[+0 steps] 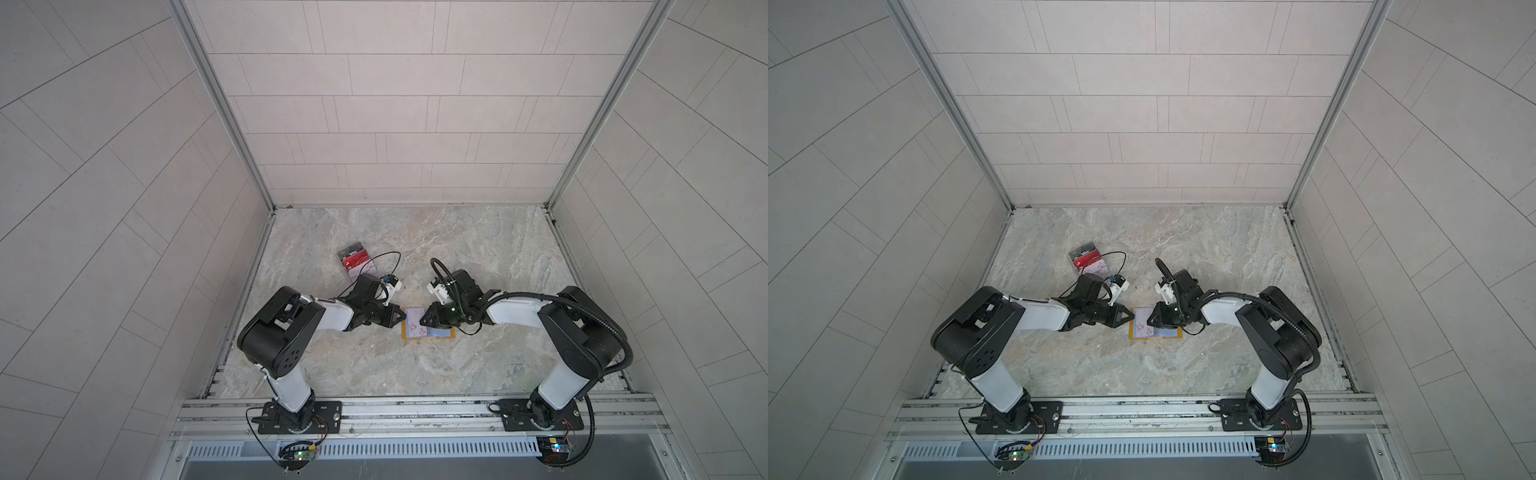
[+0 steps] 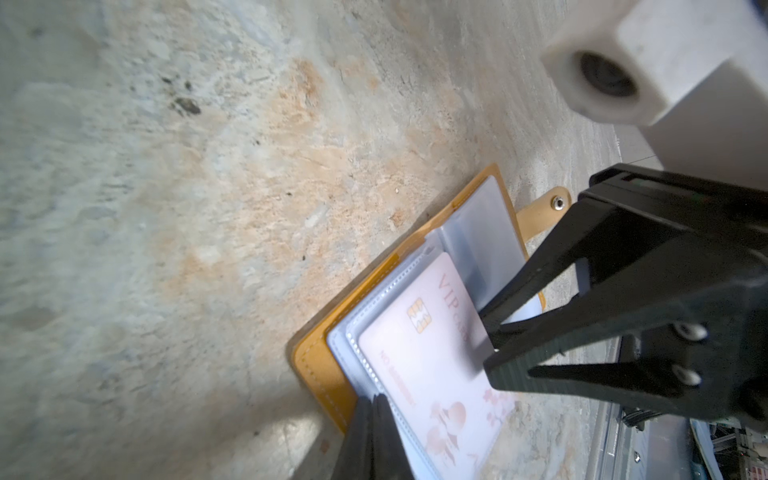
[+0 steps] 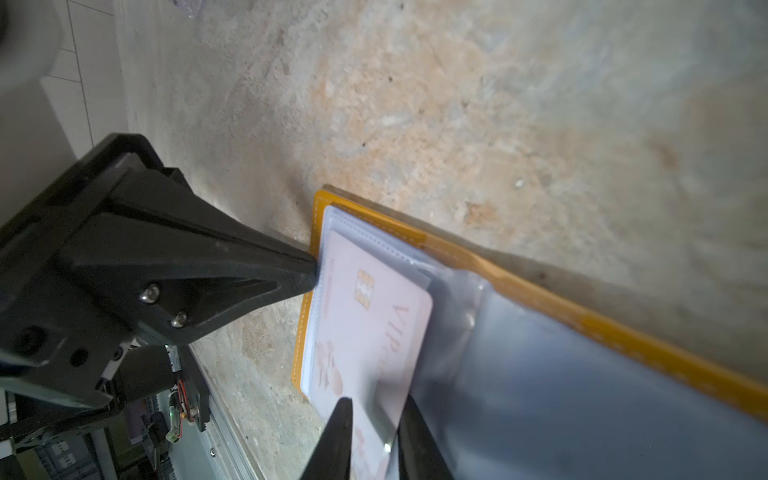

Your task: Take the credit cards out of the card holder

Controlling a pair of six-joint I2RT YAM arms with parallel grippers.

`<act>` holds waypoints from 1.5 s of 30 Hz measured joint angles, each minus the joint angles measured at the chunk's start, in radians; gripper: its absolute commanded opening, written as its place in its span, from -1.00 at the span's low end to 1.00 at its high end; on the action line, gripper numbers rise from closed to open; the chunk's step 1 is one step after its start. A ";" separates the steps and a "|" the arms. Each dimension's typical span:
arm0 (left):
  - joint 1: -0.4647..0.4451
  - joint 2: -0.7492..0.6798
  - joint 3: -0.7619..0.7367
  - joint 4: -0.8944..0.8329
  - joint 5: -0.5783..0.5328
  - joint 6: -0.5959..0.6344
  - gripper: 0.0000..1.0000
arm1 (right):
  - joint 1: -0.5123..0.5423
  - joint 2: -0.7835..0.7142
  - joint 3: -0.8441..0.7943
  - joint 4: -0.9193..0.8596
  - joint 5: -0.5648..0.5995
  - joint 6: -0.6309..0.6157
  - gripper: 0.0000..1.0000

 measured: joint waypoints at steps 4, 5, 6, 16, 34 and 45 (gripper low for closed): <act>0.000 0.001 0.001 0.000 0.001 0.002 -0.90 | -0.002 -0.010 -0.006 0.021 -0.031 0.011 -0.54; 0.000 0.001 0.001 0.000 0.001 0.003 -0.90 | -0.002 -0.011 -0.006 0.028 -0.036 0.015 -0.54; 0.000 0.001 0.001 0.000 0.002 0.003 -0.90 | -0.002 -0.011 -0.006 0.035 -0.042 0.019 -0.55; 0.000 0.001 0.001 0.000 0.002 0.006 -0.91 | -0.001 0.024 -0.007 0.130 -0.085 0.071 -0.55; 0.000 0.002 0.001 0.001 0.002 0.008 -0.92 | 0.002 0.087 -0.042 0.277 -0.143 0.153 -0.55; 0.000 0.002 0.001 0.001 0.002 0.010 -0.91 | -0.036 -0.026 -0.088 0.274 -0.157 0.152 -0.55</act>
